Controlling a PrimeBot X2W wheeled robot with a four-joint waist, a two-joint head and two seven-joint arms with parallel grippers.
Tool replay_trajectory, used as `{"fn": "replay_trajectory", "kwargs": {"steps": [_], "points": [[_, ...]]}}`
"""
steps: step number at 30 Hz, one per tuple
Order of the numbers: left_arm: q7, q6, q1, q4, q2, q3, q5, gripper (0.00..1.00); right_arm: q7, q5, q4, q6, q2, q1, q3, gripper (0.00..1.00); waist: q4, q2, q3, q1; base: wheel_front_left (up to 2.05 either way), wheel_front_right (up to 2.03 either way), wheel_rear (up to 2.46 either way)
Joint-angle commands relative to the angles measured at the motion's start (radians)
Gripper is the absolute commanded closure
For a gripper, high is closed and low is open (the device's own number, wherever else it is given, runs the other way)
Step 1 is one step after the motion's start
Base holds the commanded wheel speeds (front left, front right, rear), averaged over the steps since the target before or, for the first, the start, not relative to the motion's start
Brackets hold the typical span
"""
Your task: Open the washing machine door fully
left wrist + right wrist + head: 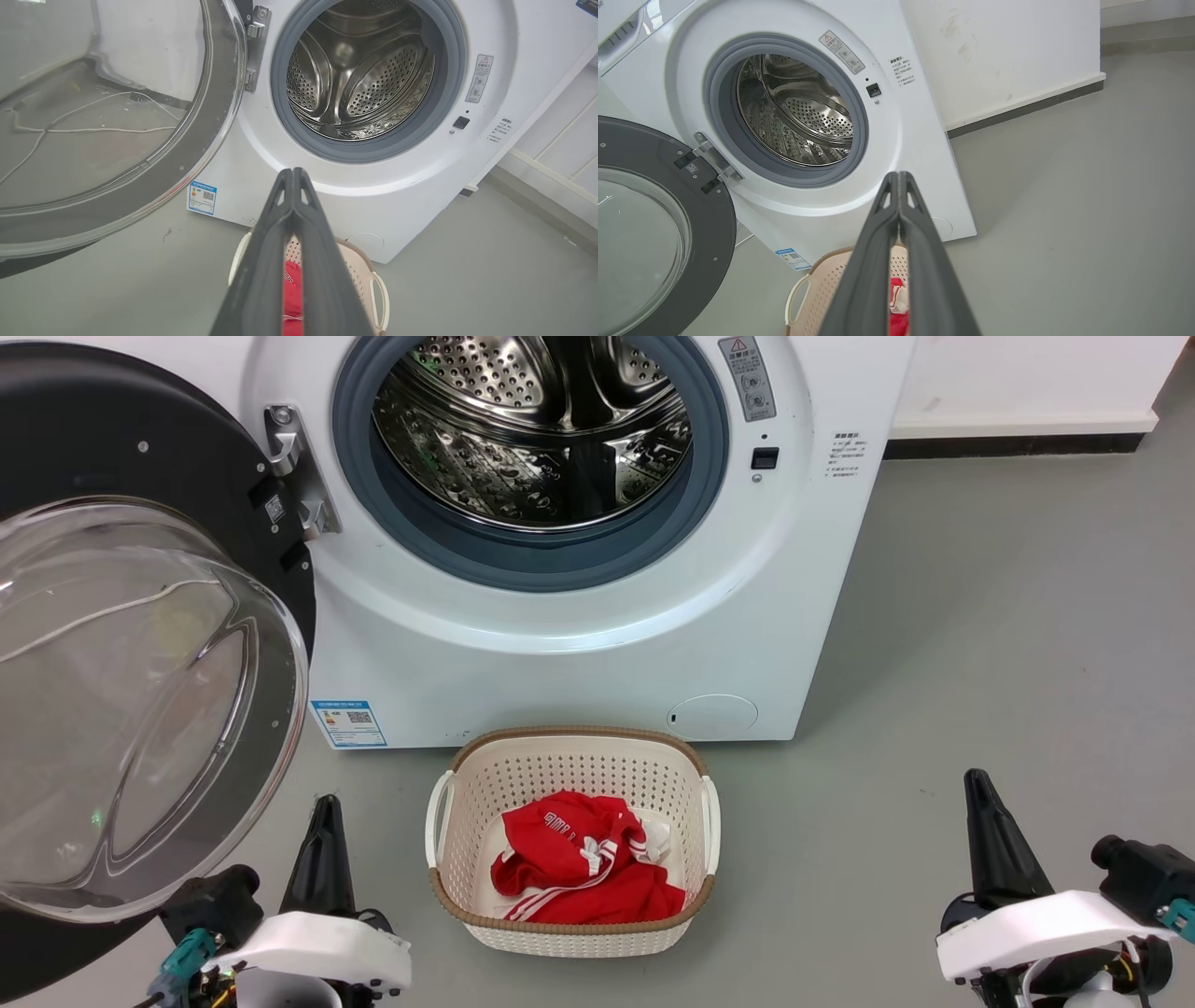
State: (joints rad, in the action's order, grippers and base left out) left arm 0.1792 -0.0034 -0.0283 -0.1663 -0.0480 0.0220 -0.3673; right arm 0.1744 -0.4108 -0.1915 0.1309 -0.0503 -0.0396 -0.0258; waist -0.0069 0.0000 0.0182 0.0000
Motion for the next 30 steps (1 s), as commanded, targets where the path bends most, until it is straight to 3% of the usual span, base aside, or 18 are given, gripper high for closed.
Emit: {"fn": "replay_trajectory", "kwargs": {"steps": [1, 30], "points": [[-0.007, -0.006, -0.031, 0.01, -0.002, 0.006, -0.044, 1.0, -0.009, -0.045, 0.012, 0.0, 0.0, -0.025, -0.005, 1.0, 0.0, 0.0, 0.0, 0.0, 0.0, 0.0, 0.0], [-0.114, -0.053, -0.053, -0.021, -0.002, 0.038, -0.496, 1.0, -0.114, -0.481, -0.012, 0.0, 0.0, -0.046, -0.037, 1.0, 0.002, 0.0, -0.004, 0.0, 0.0, 0.0, 0.0]]}}
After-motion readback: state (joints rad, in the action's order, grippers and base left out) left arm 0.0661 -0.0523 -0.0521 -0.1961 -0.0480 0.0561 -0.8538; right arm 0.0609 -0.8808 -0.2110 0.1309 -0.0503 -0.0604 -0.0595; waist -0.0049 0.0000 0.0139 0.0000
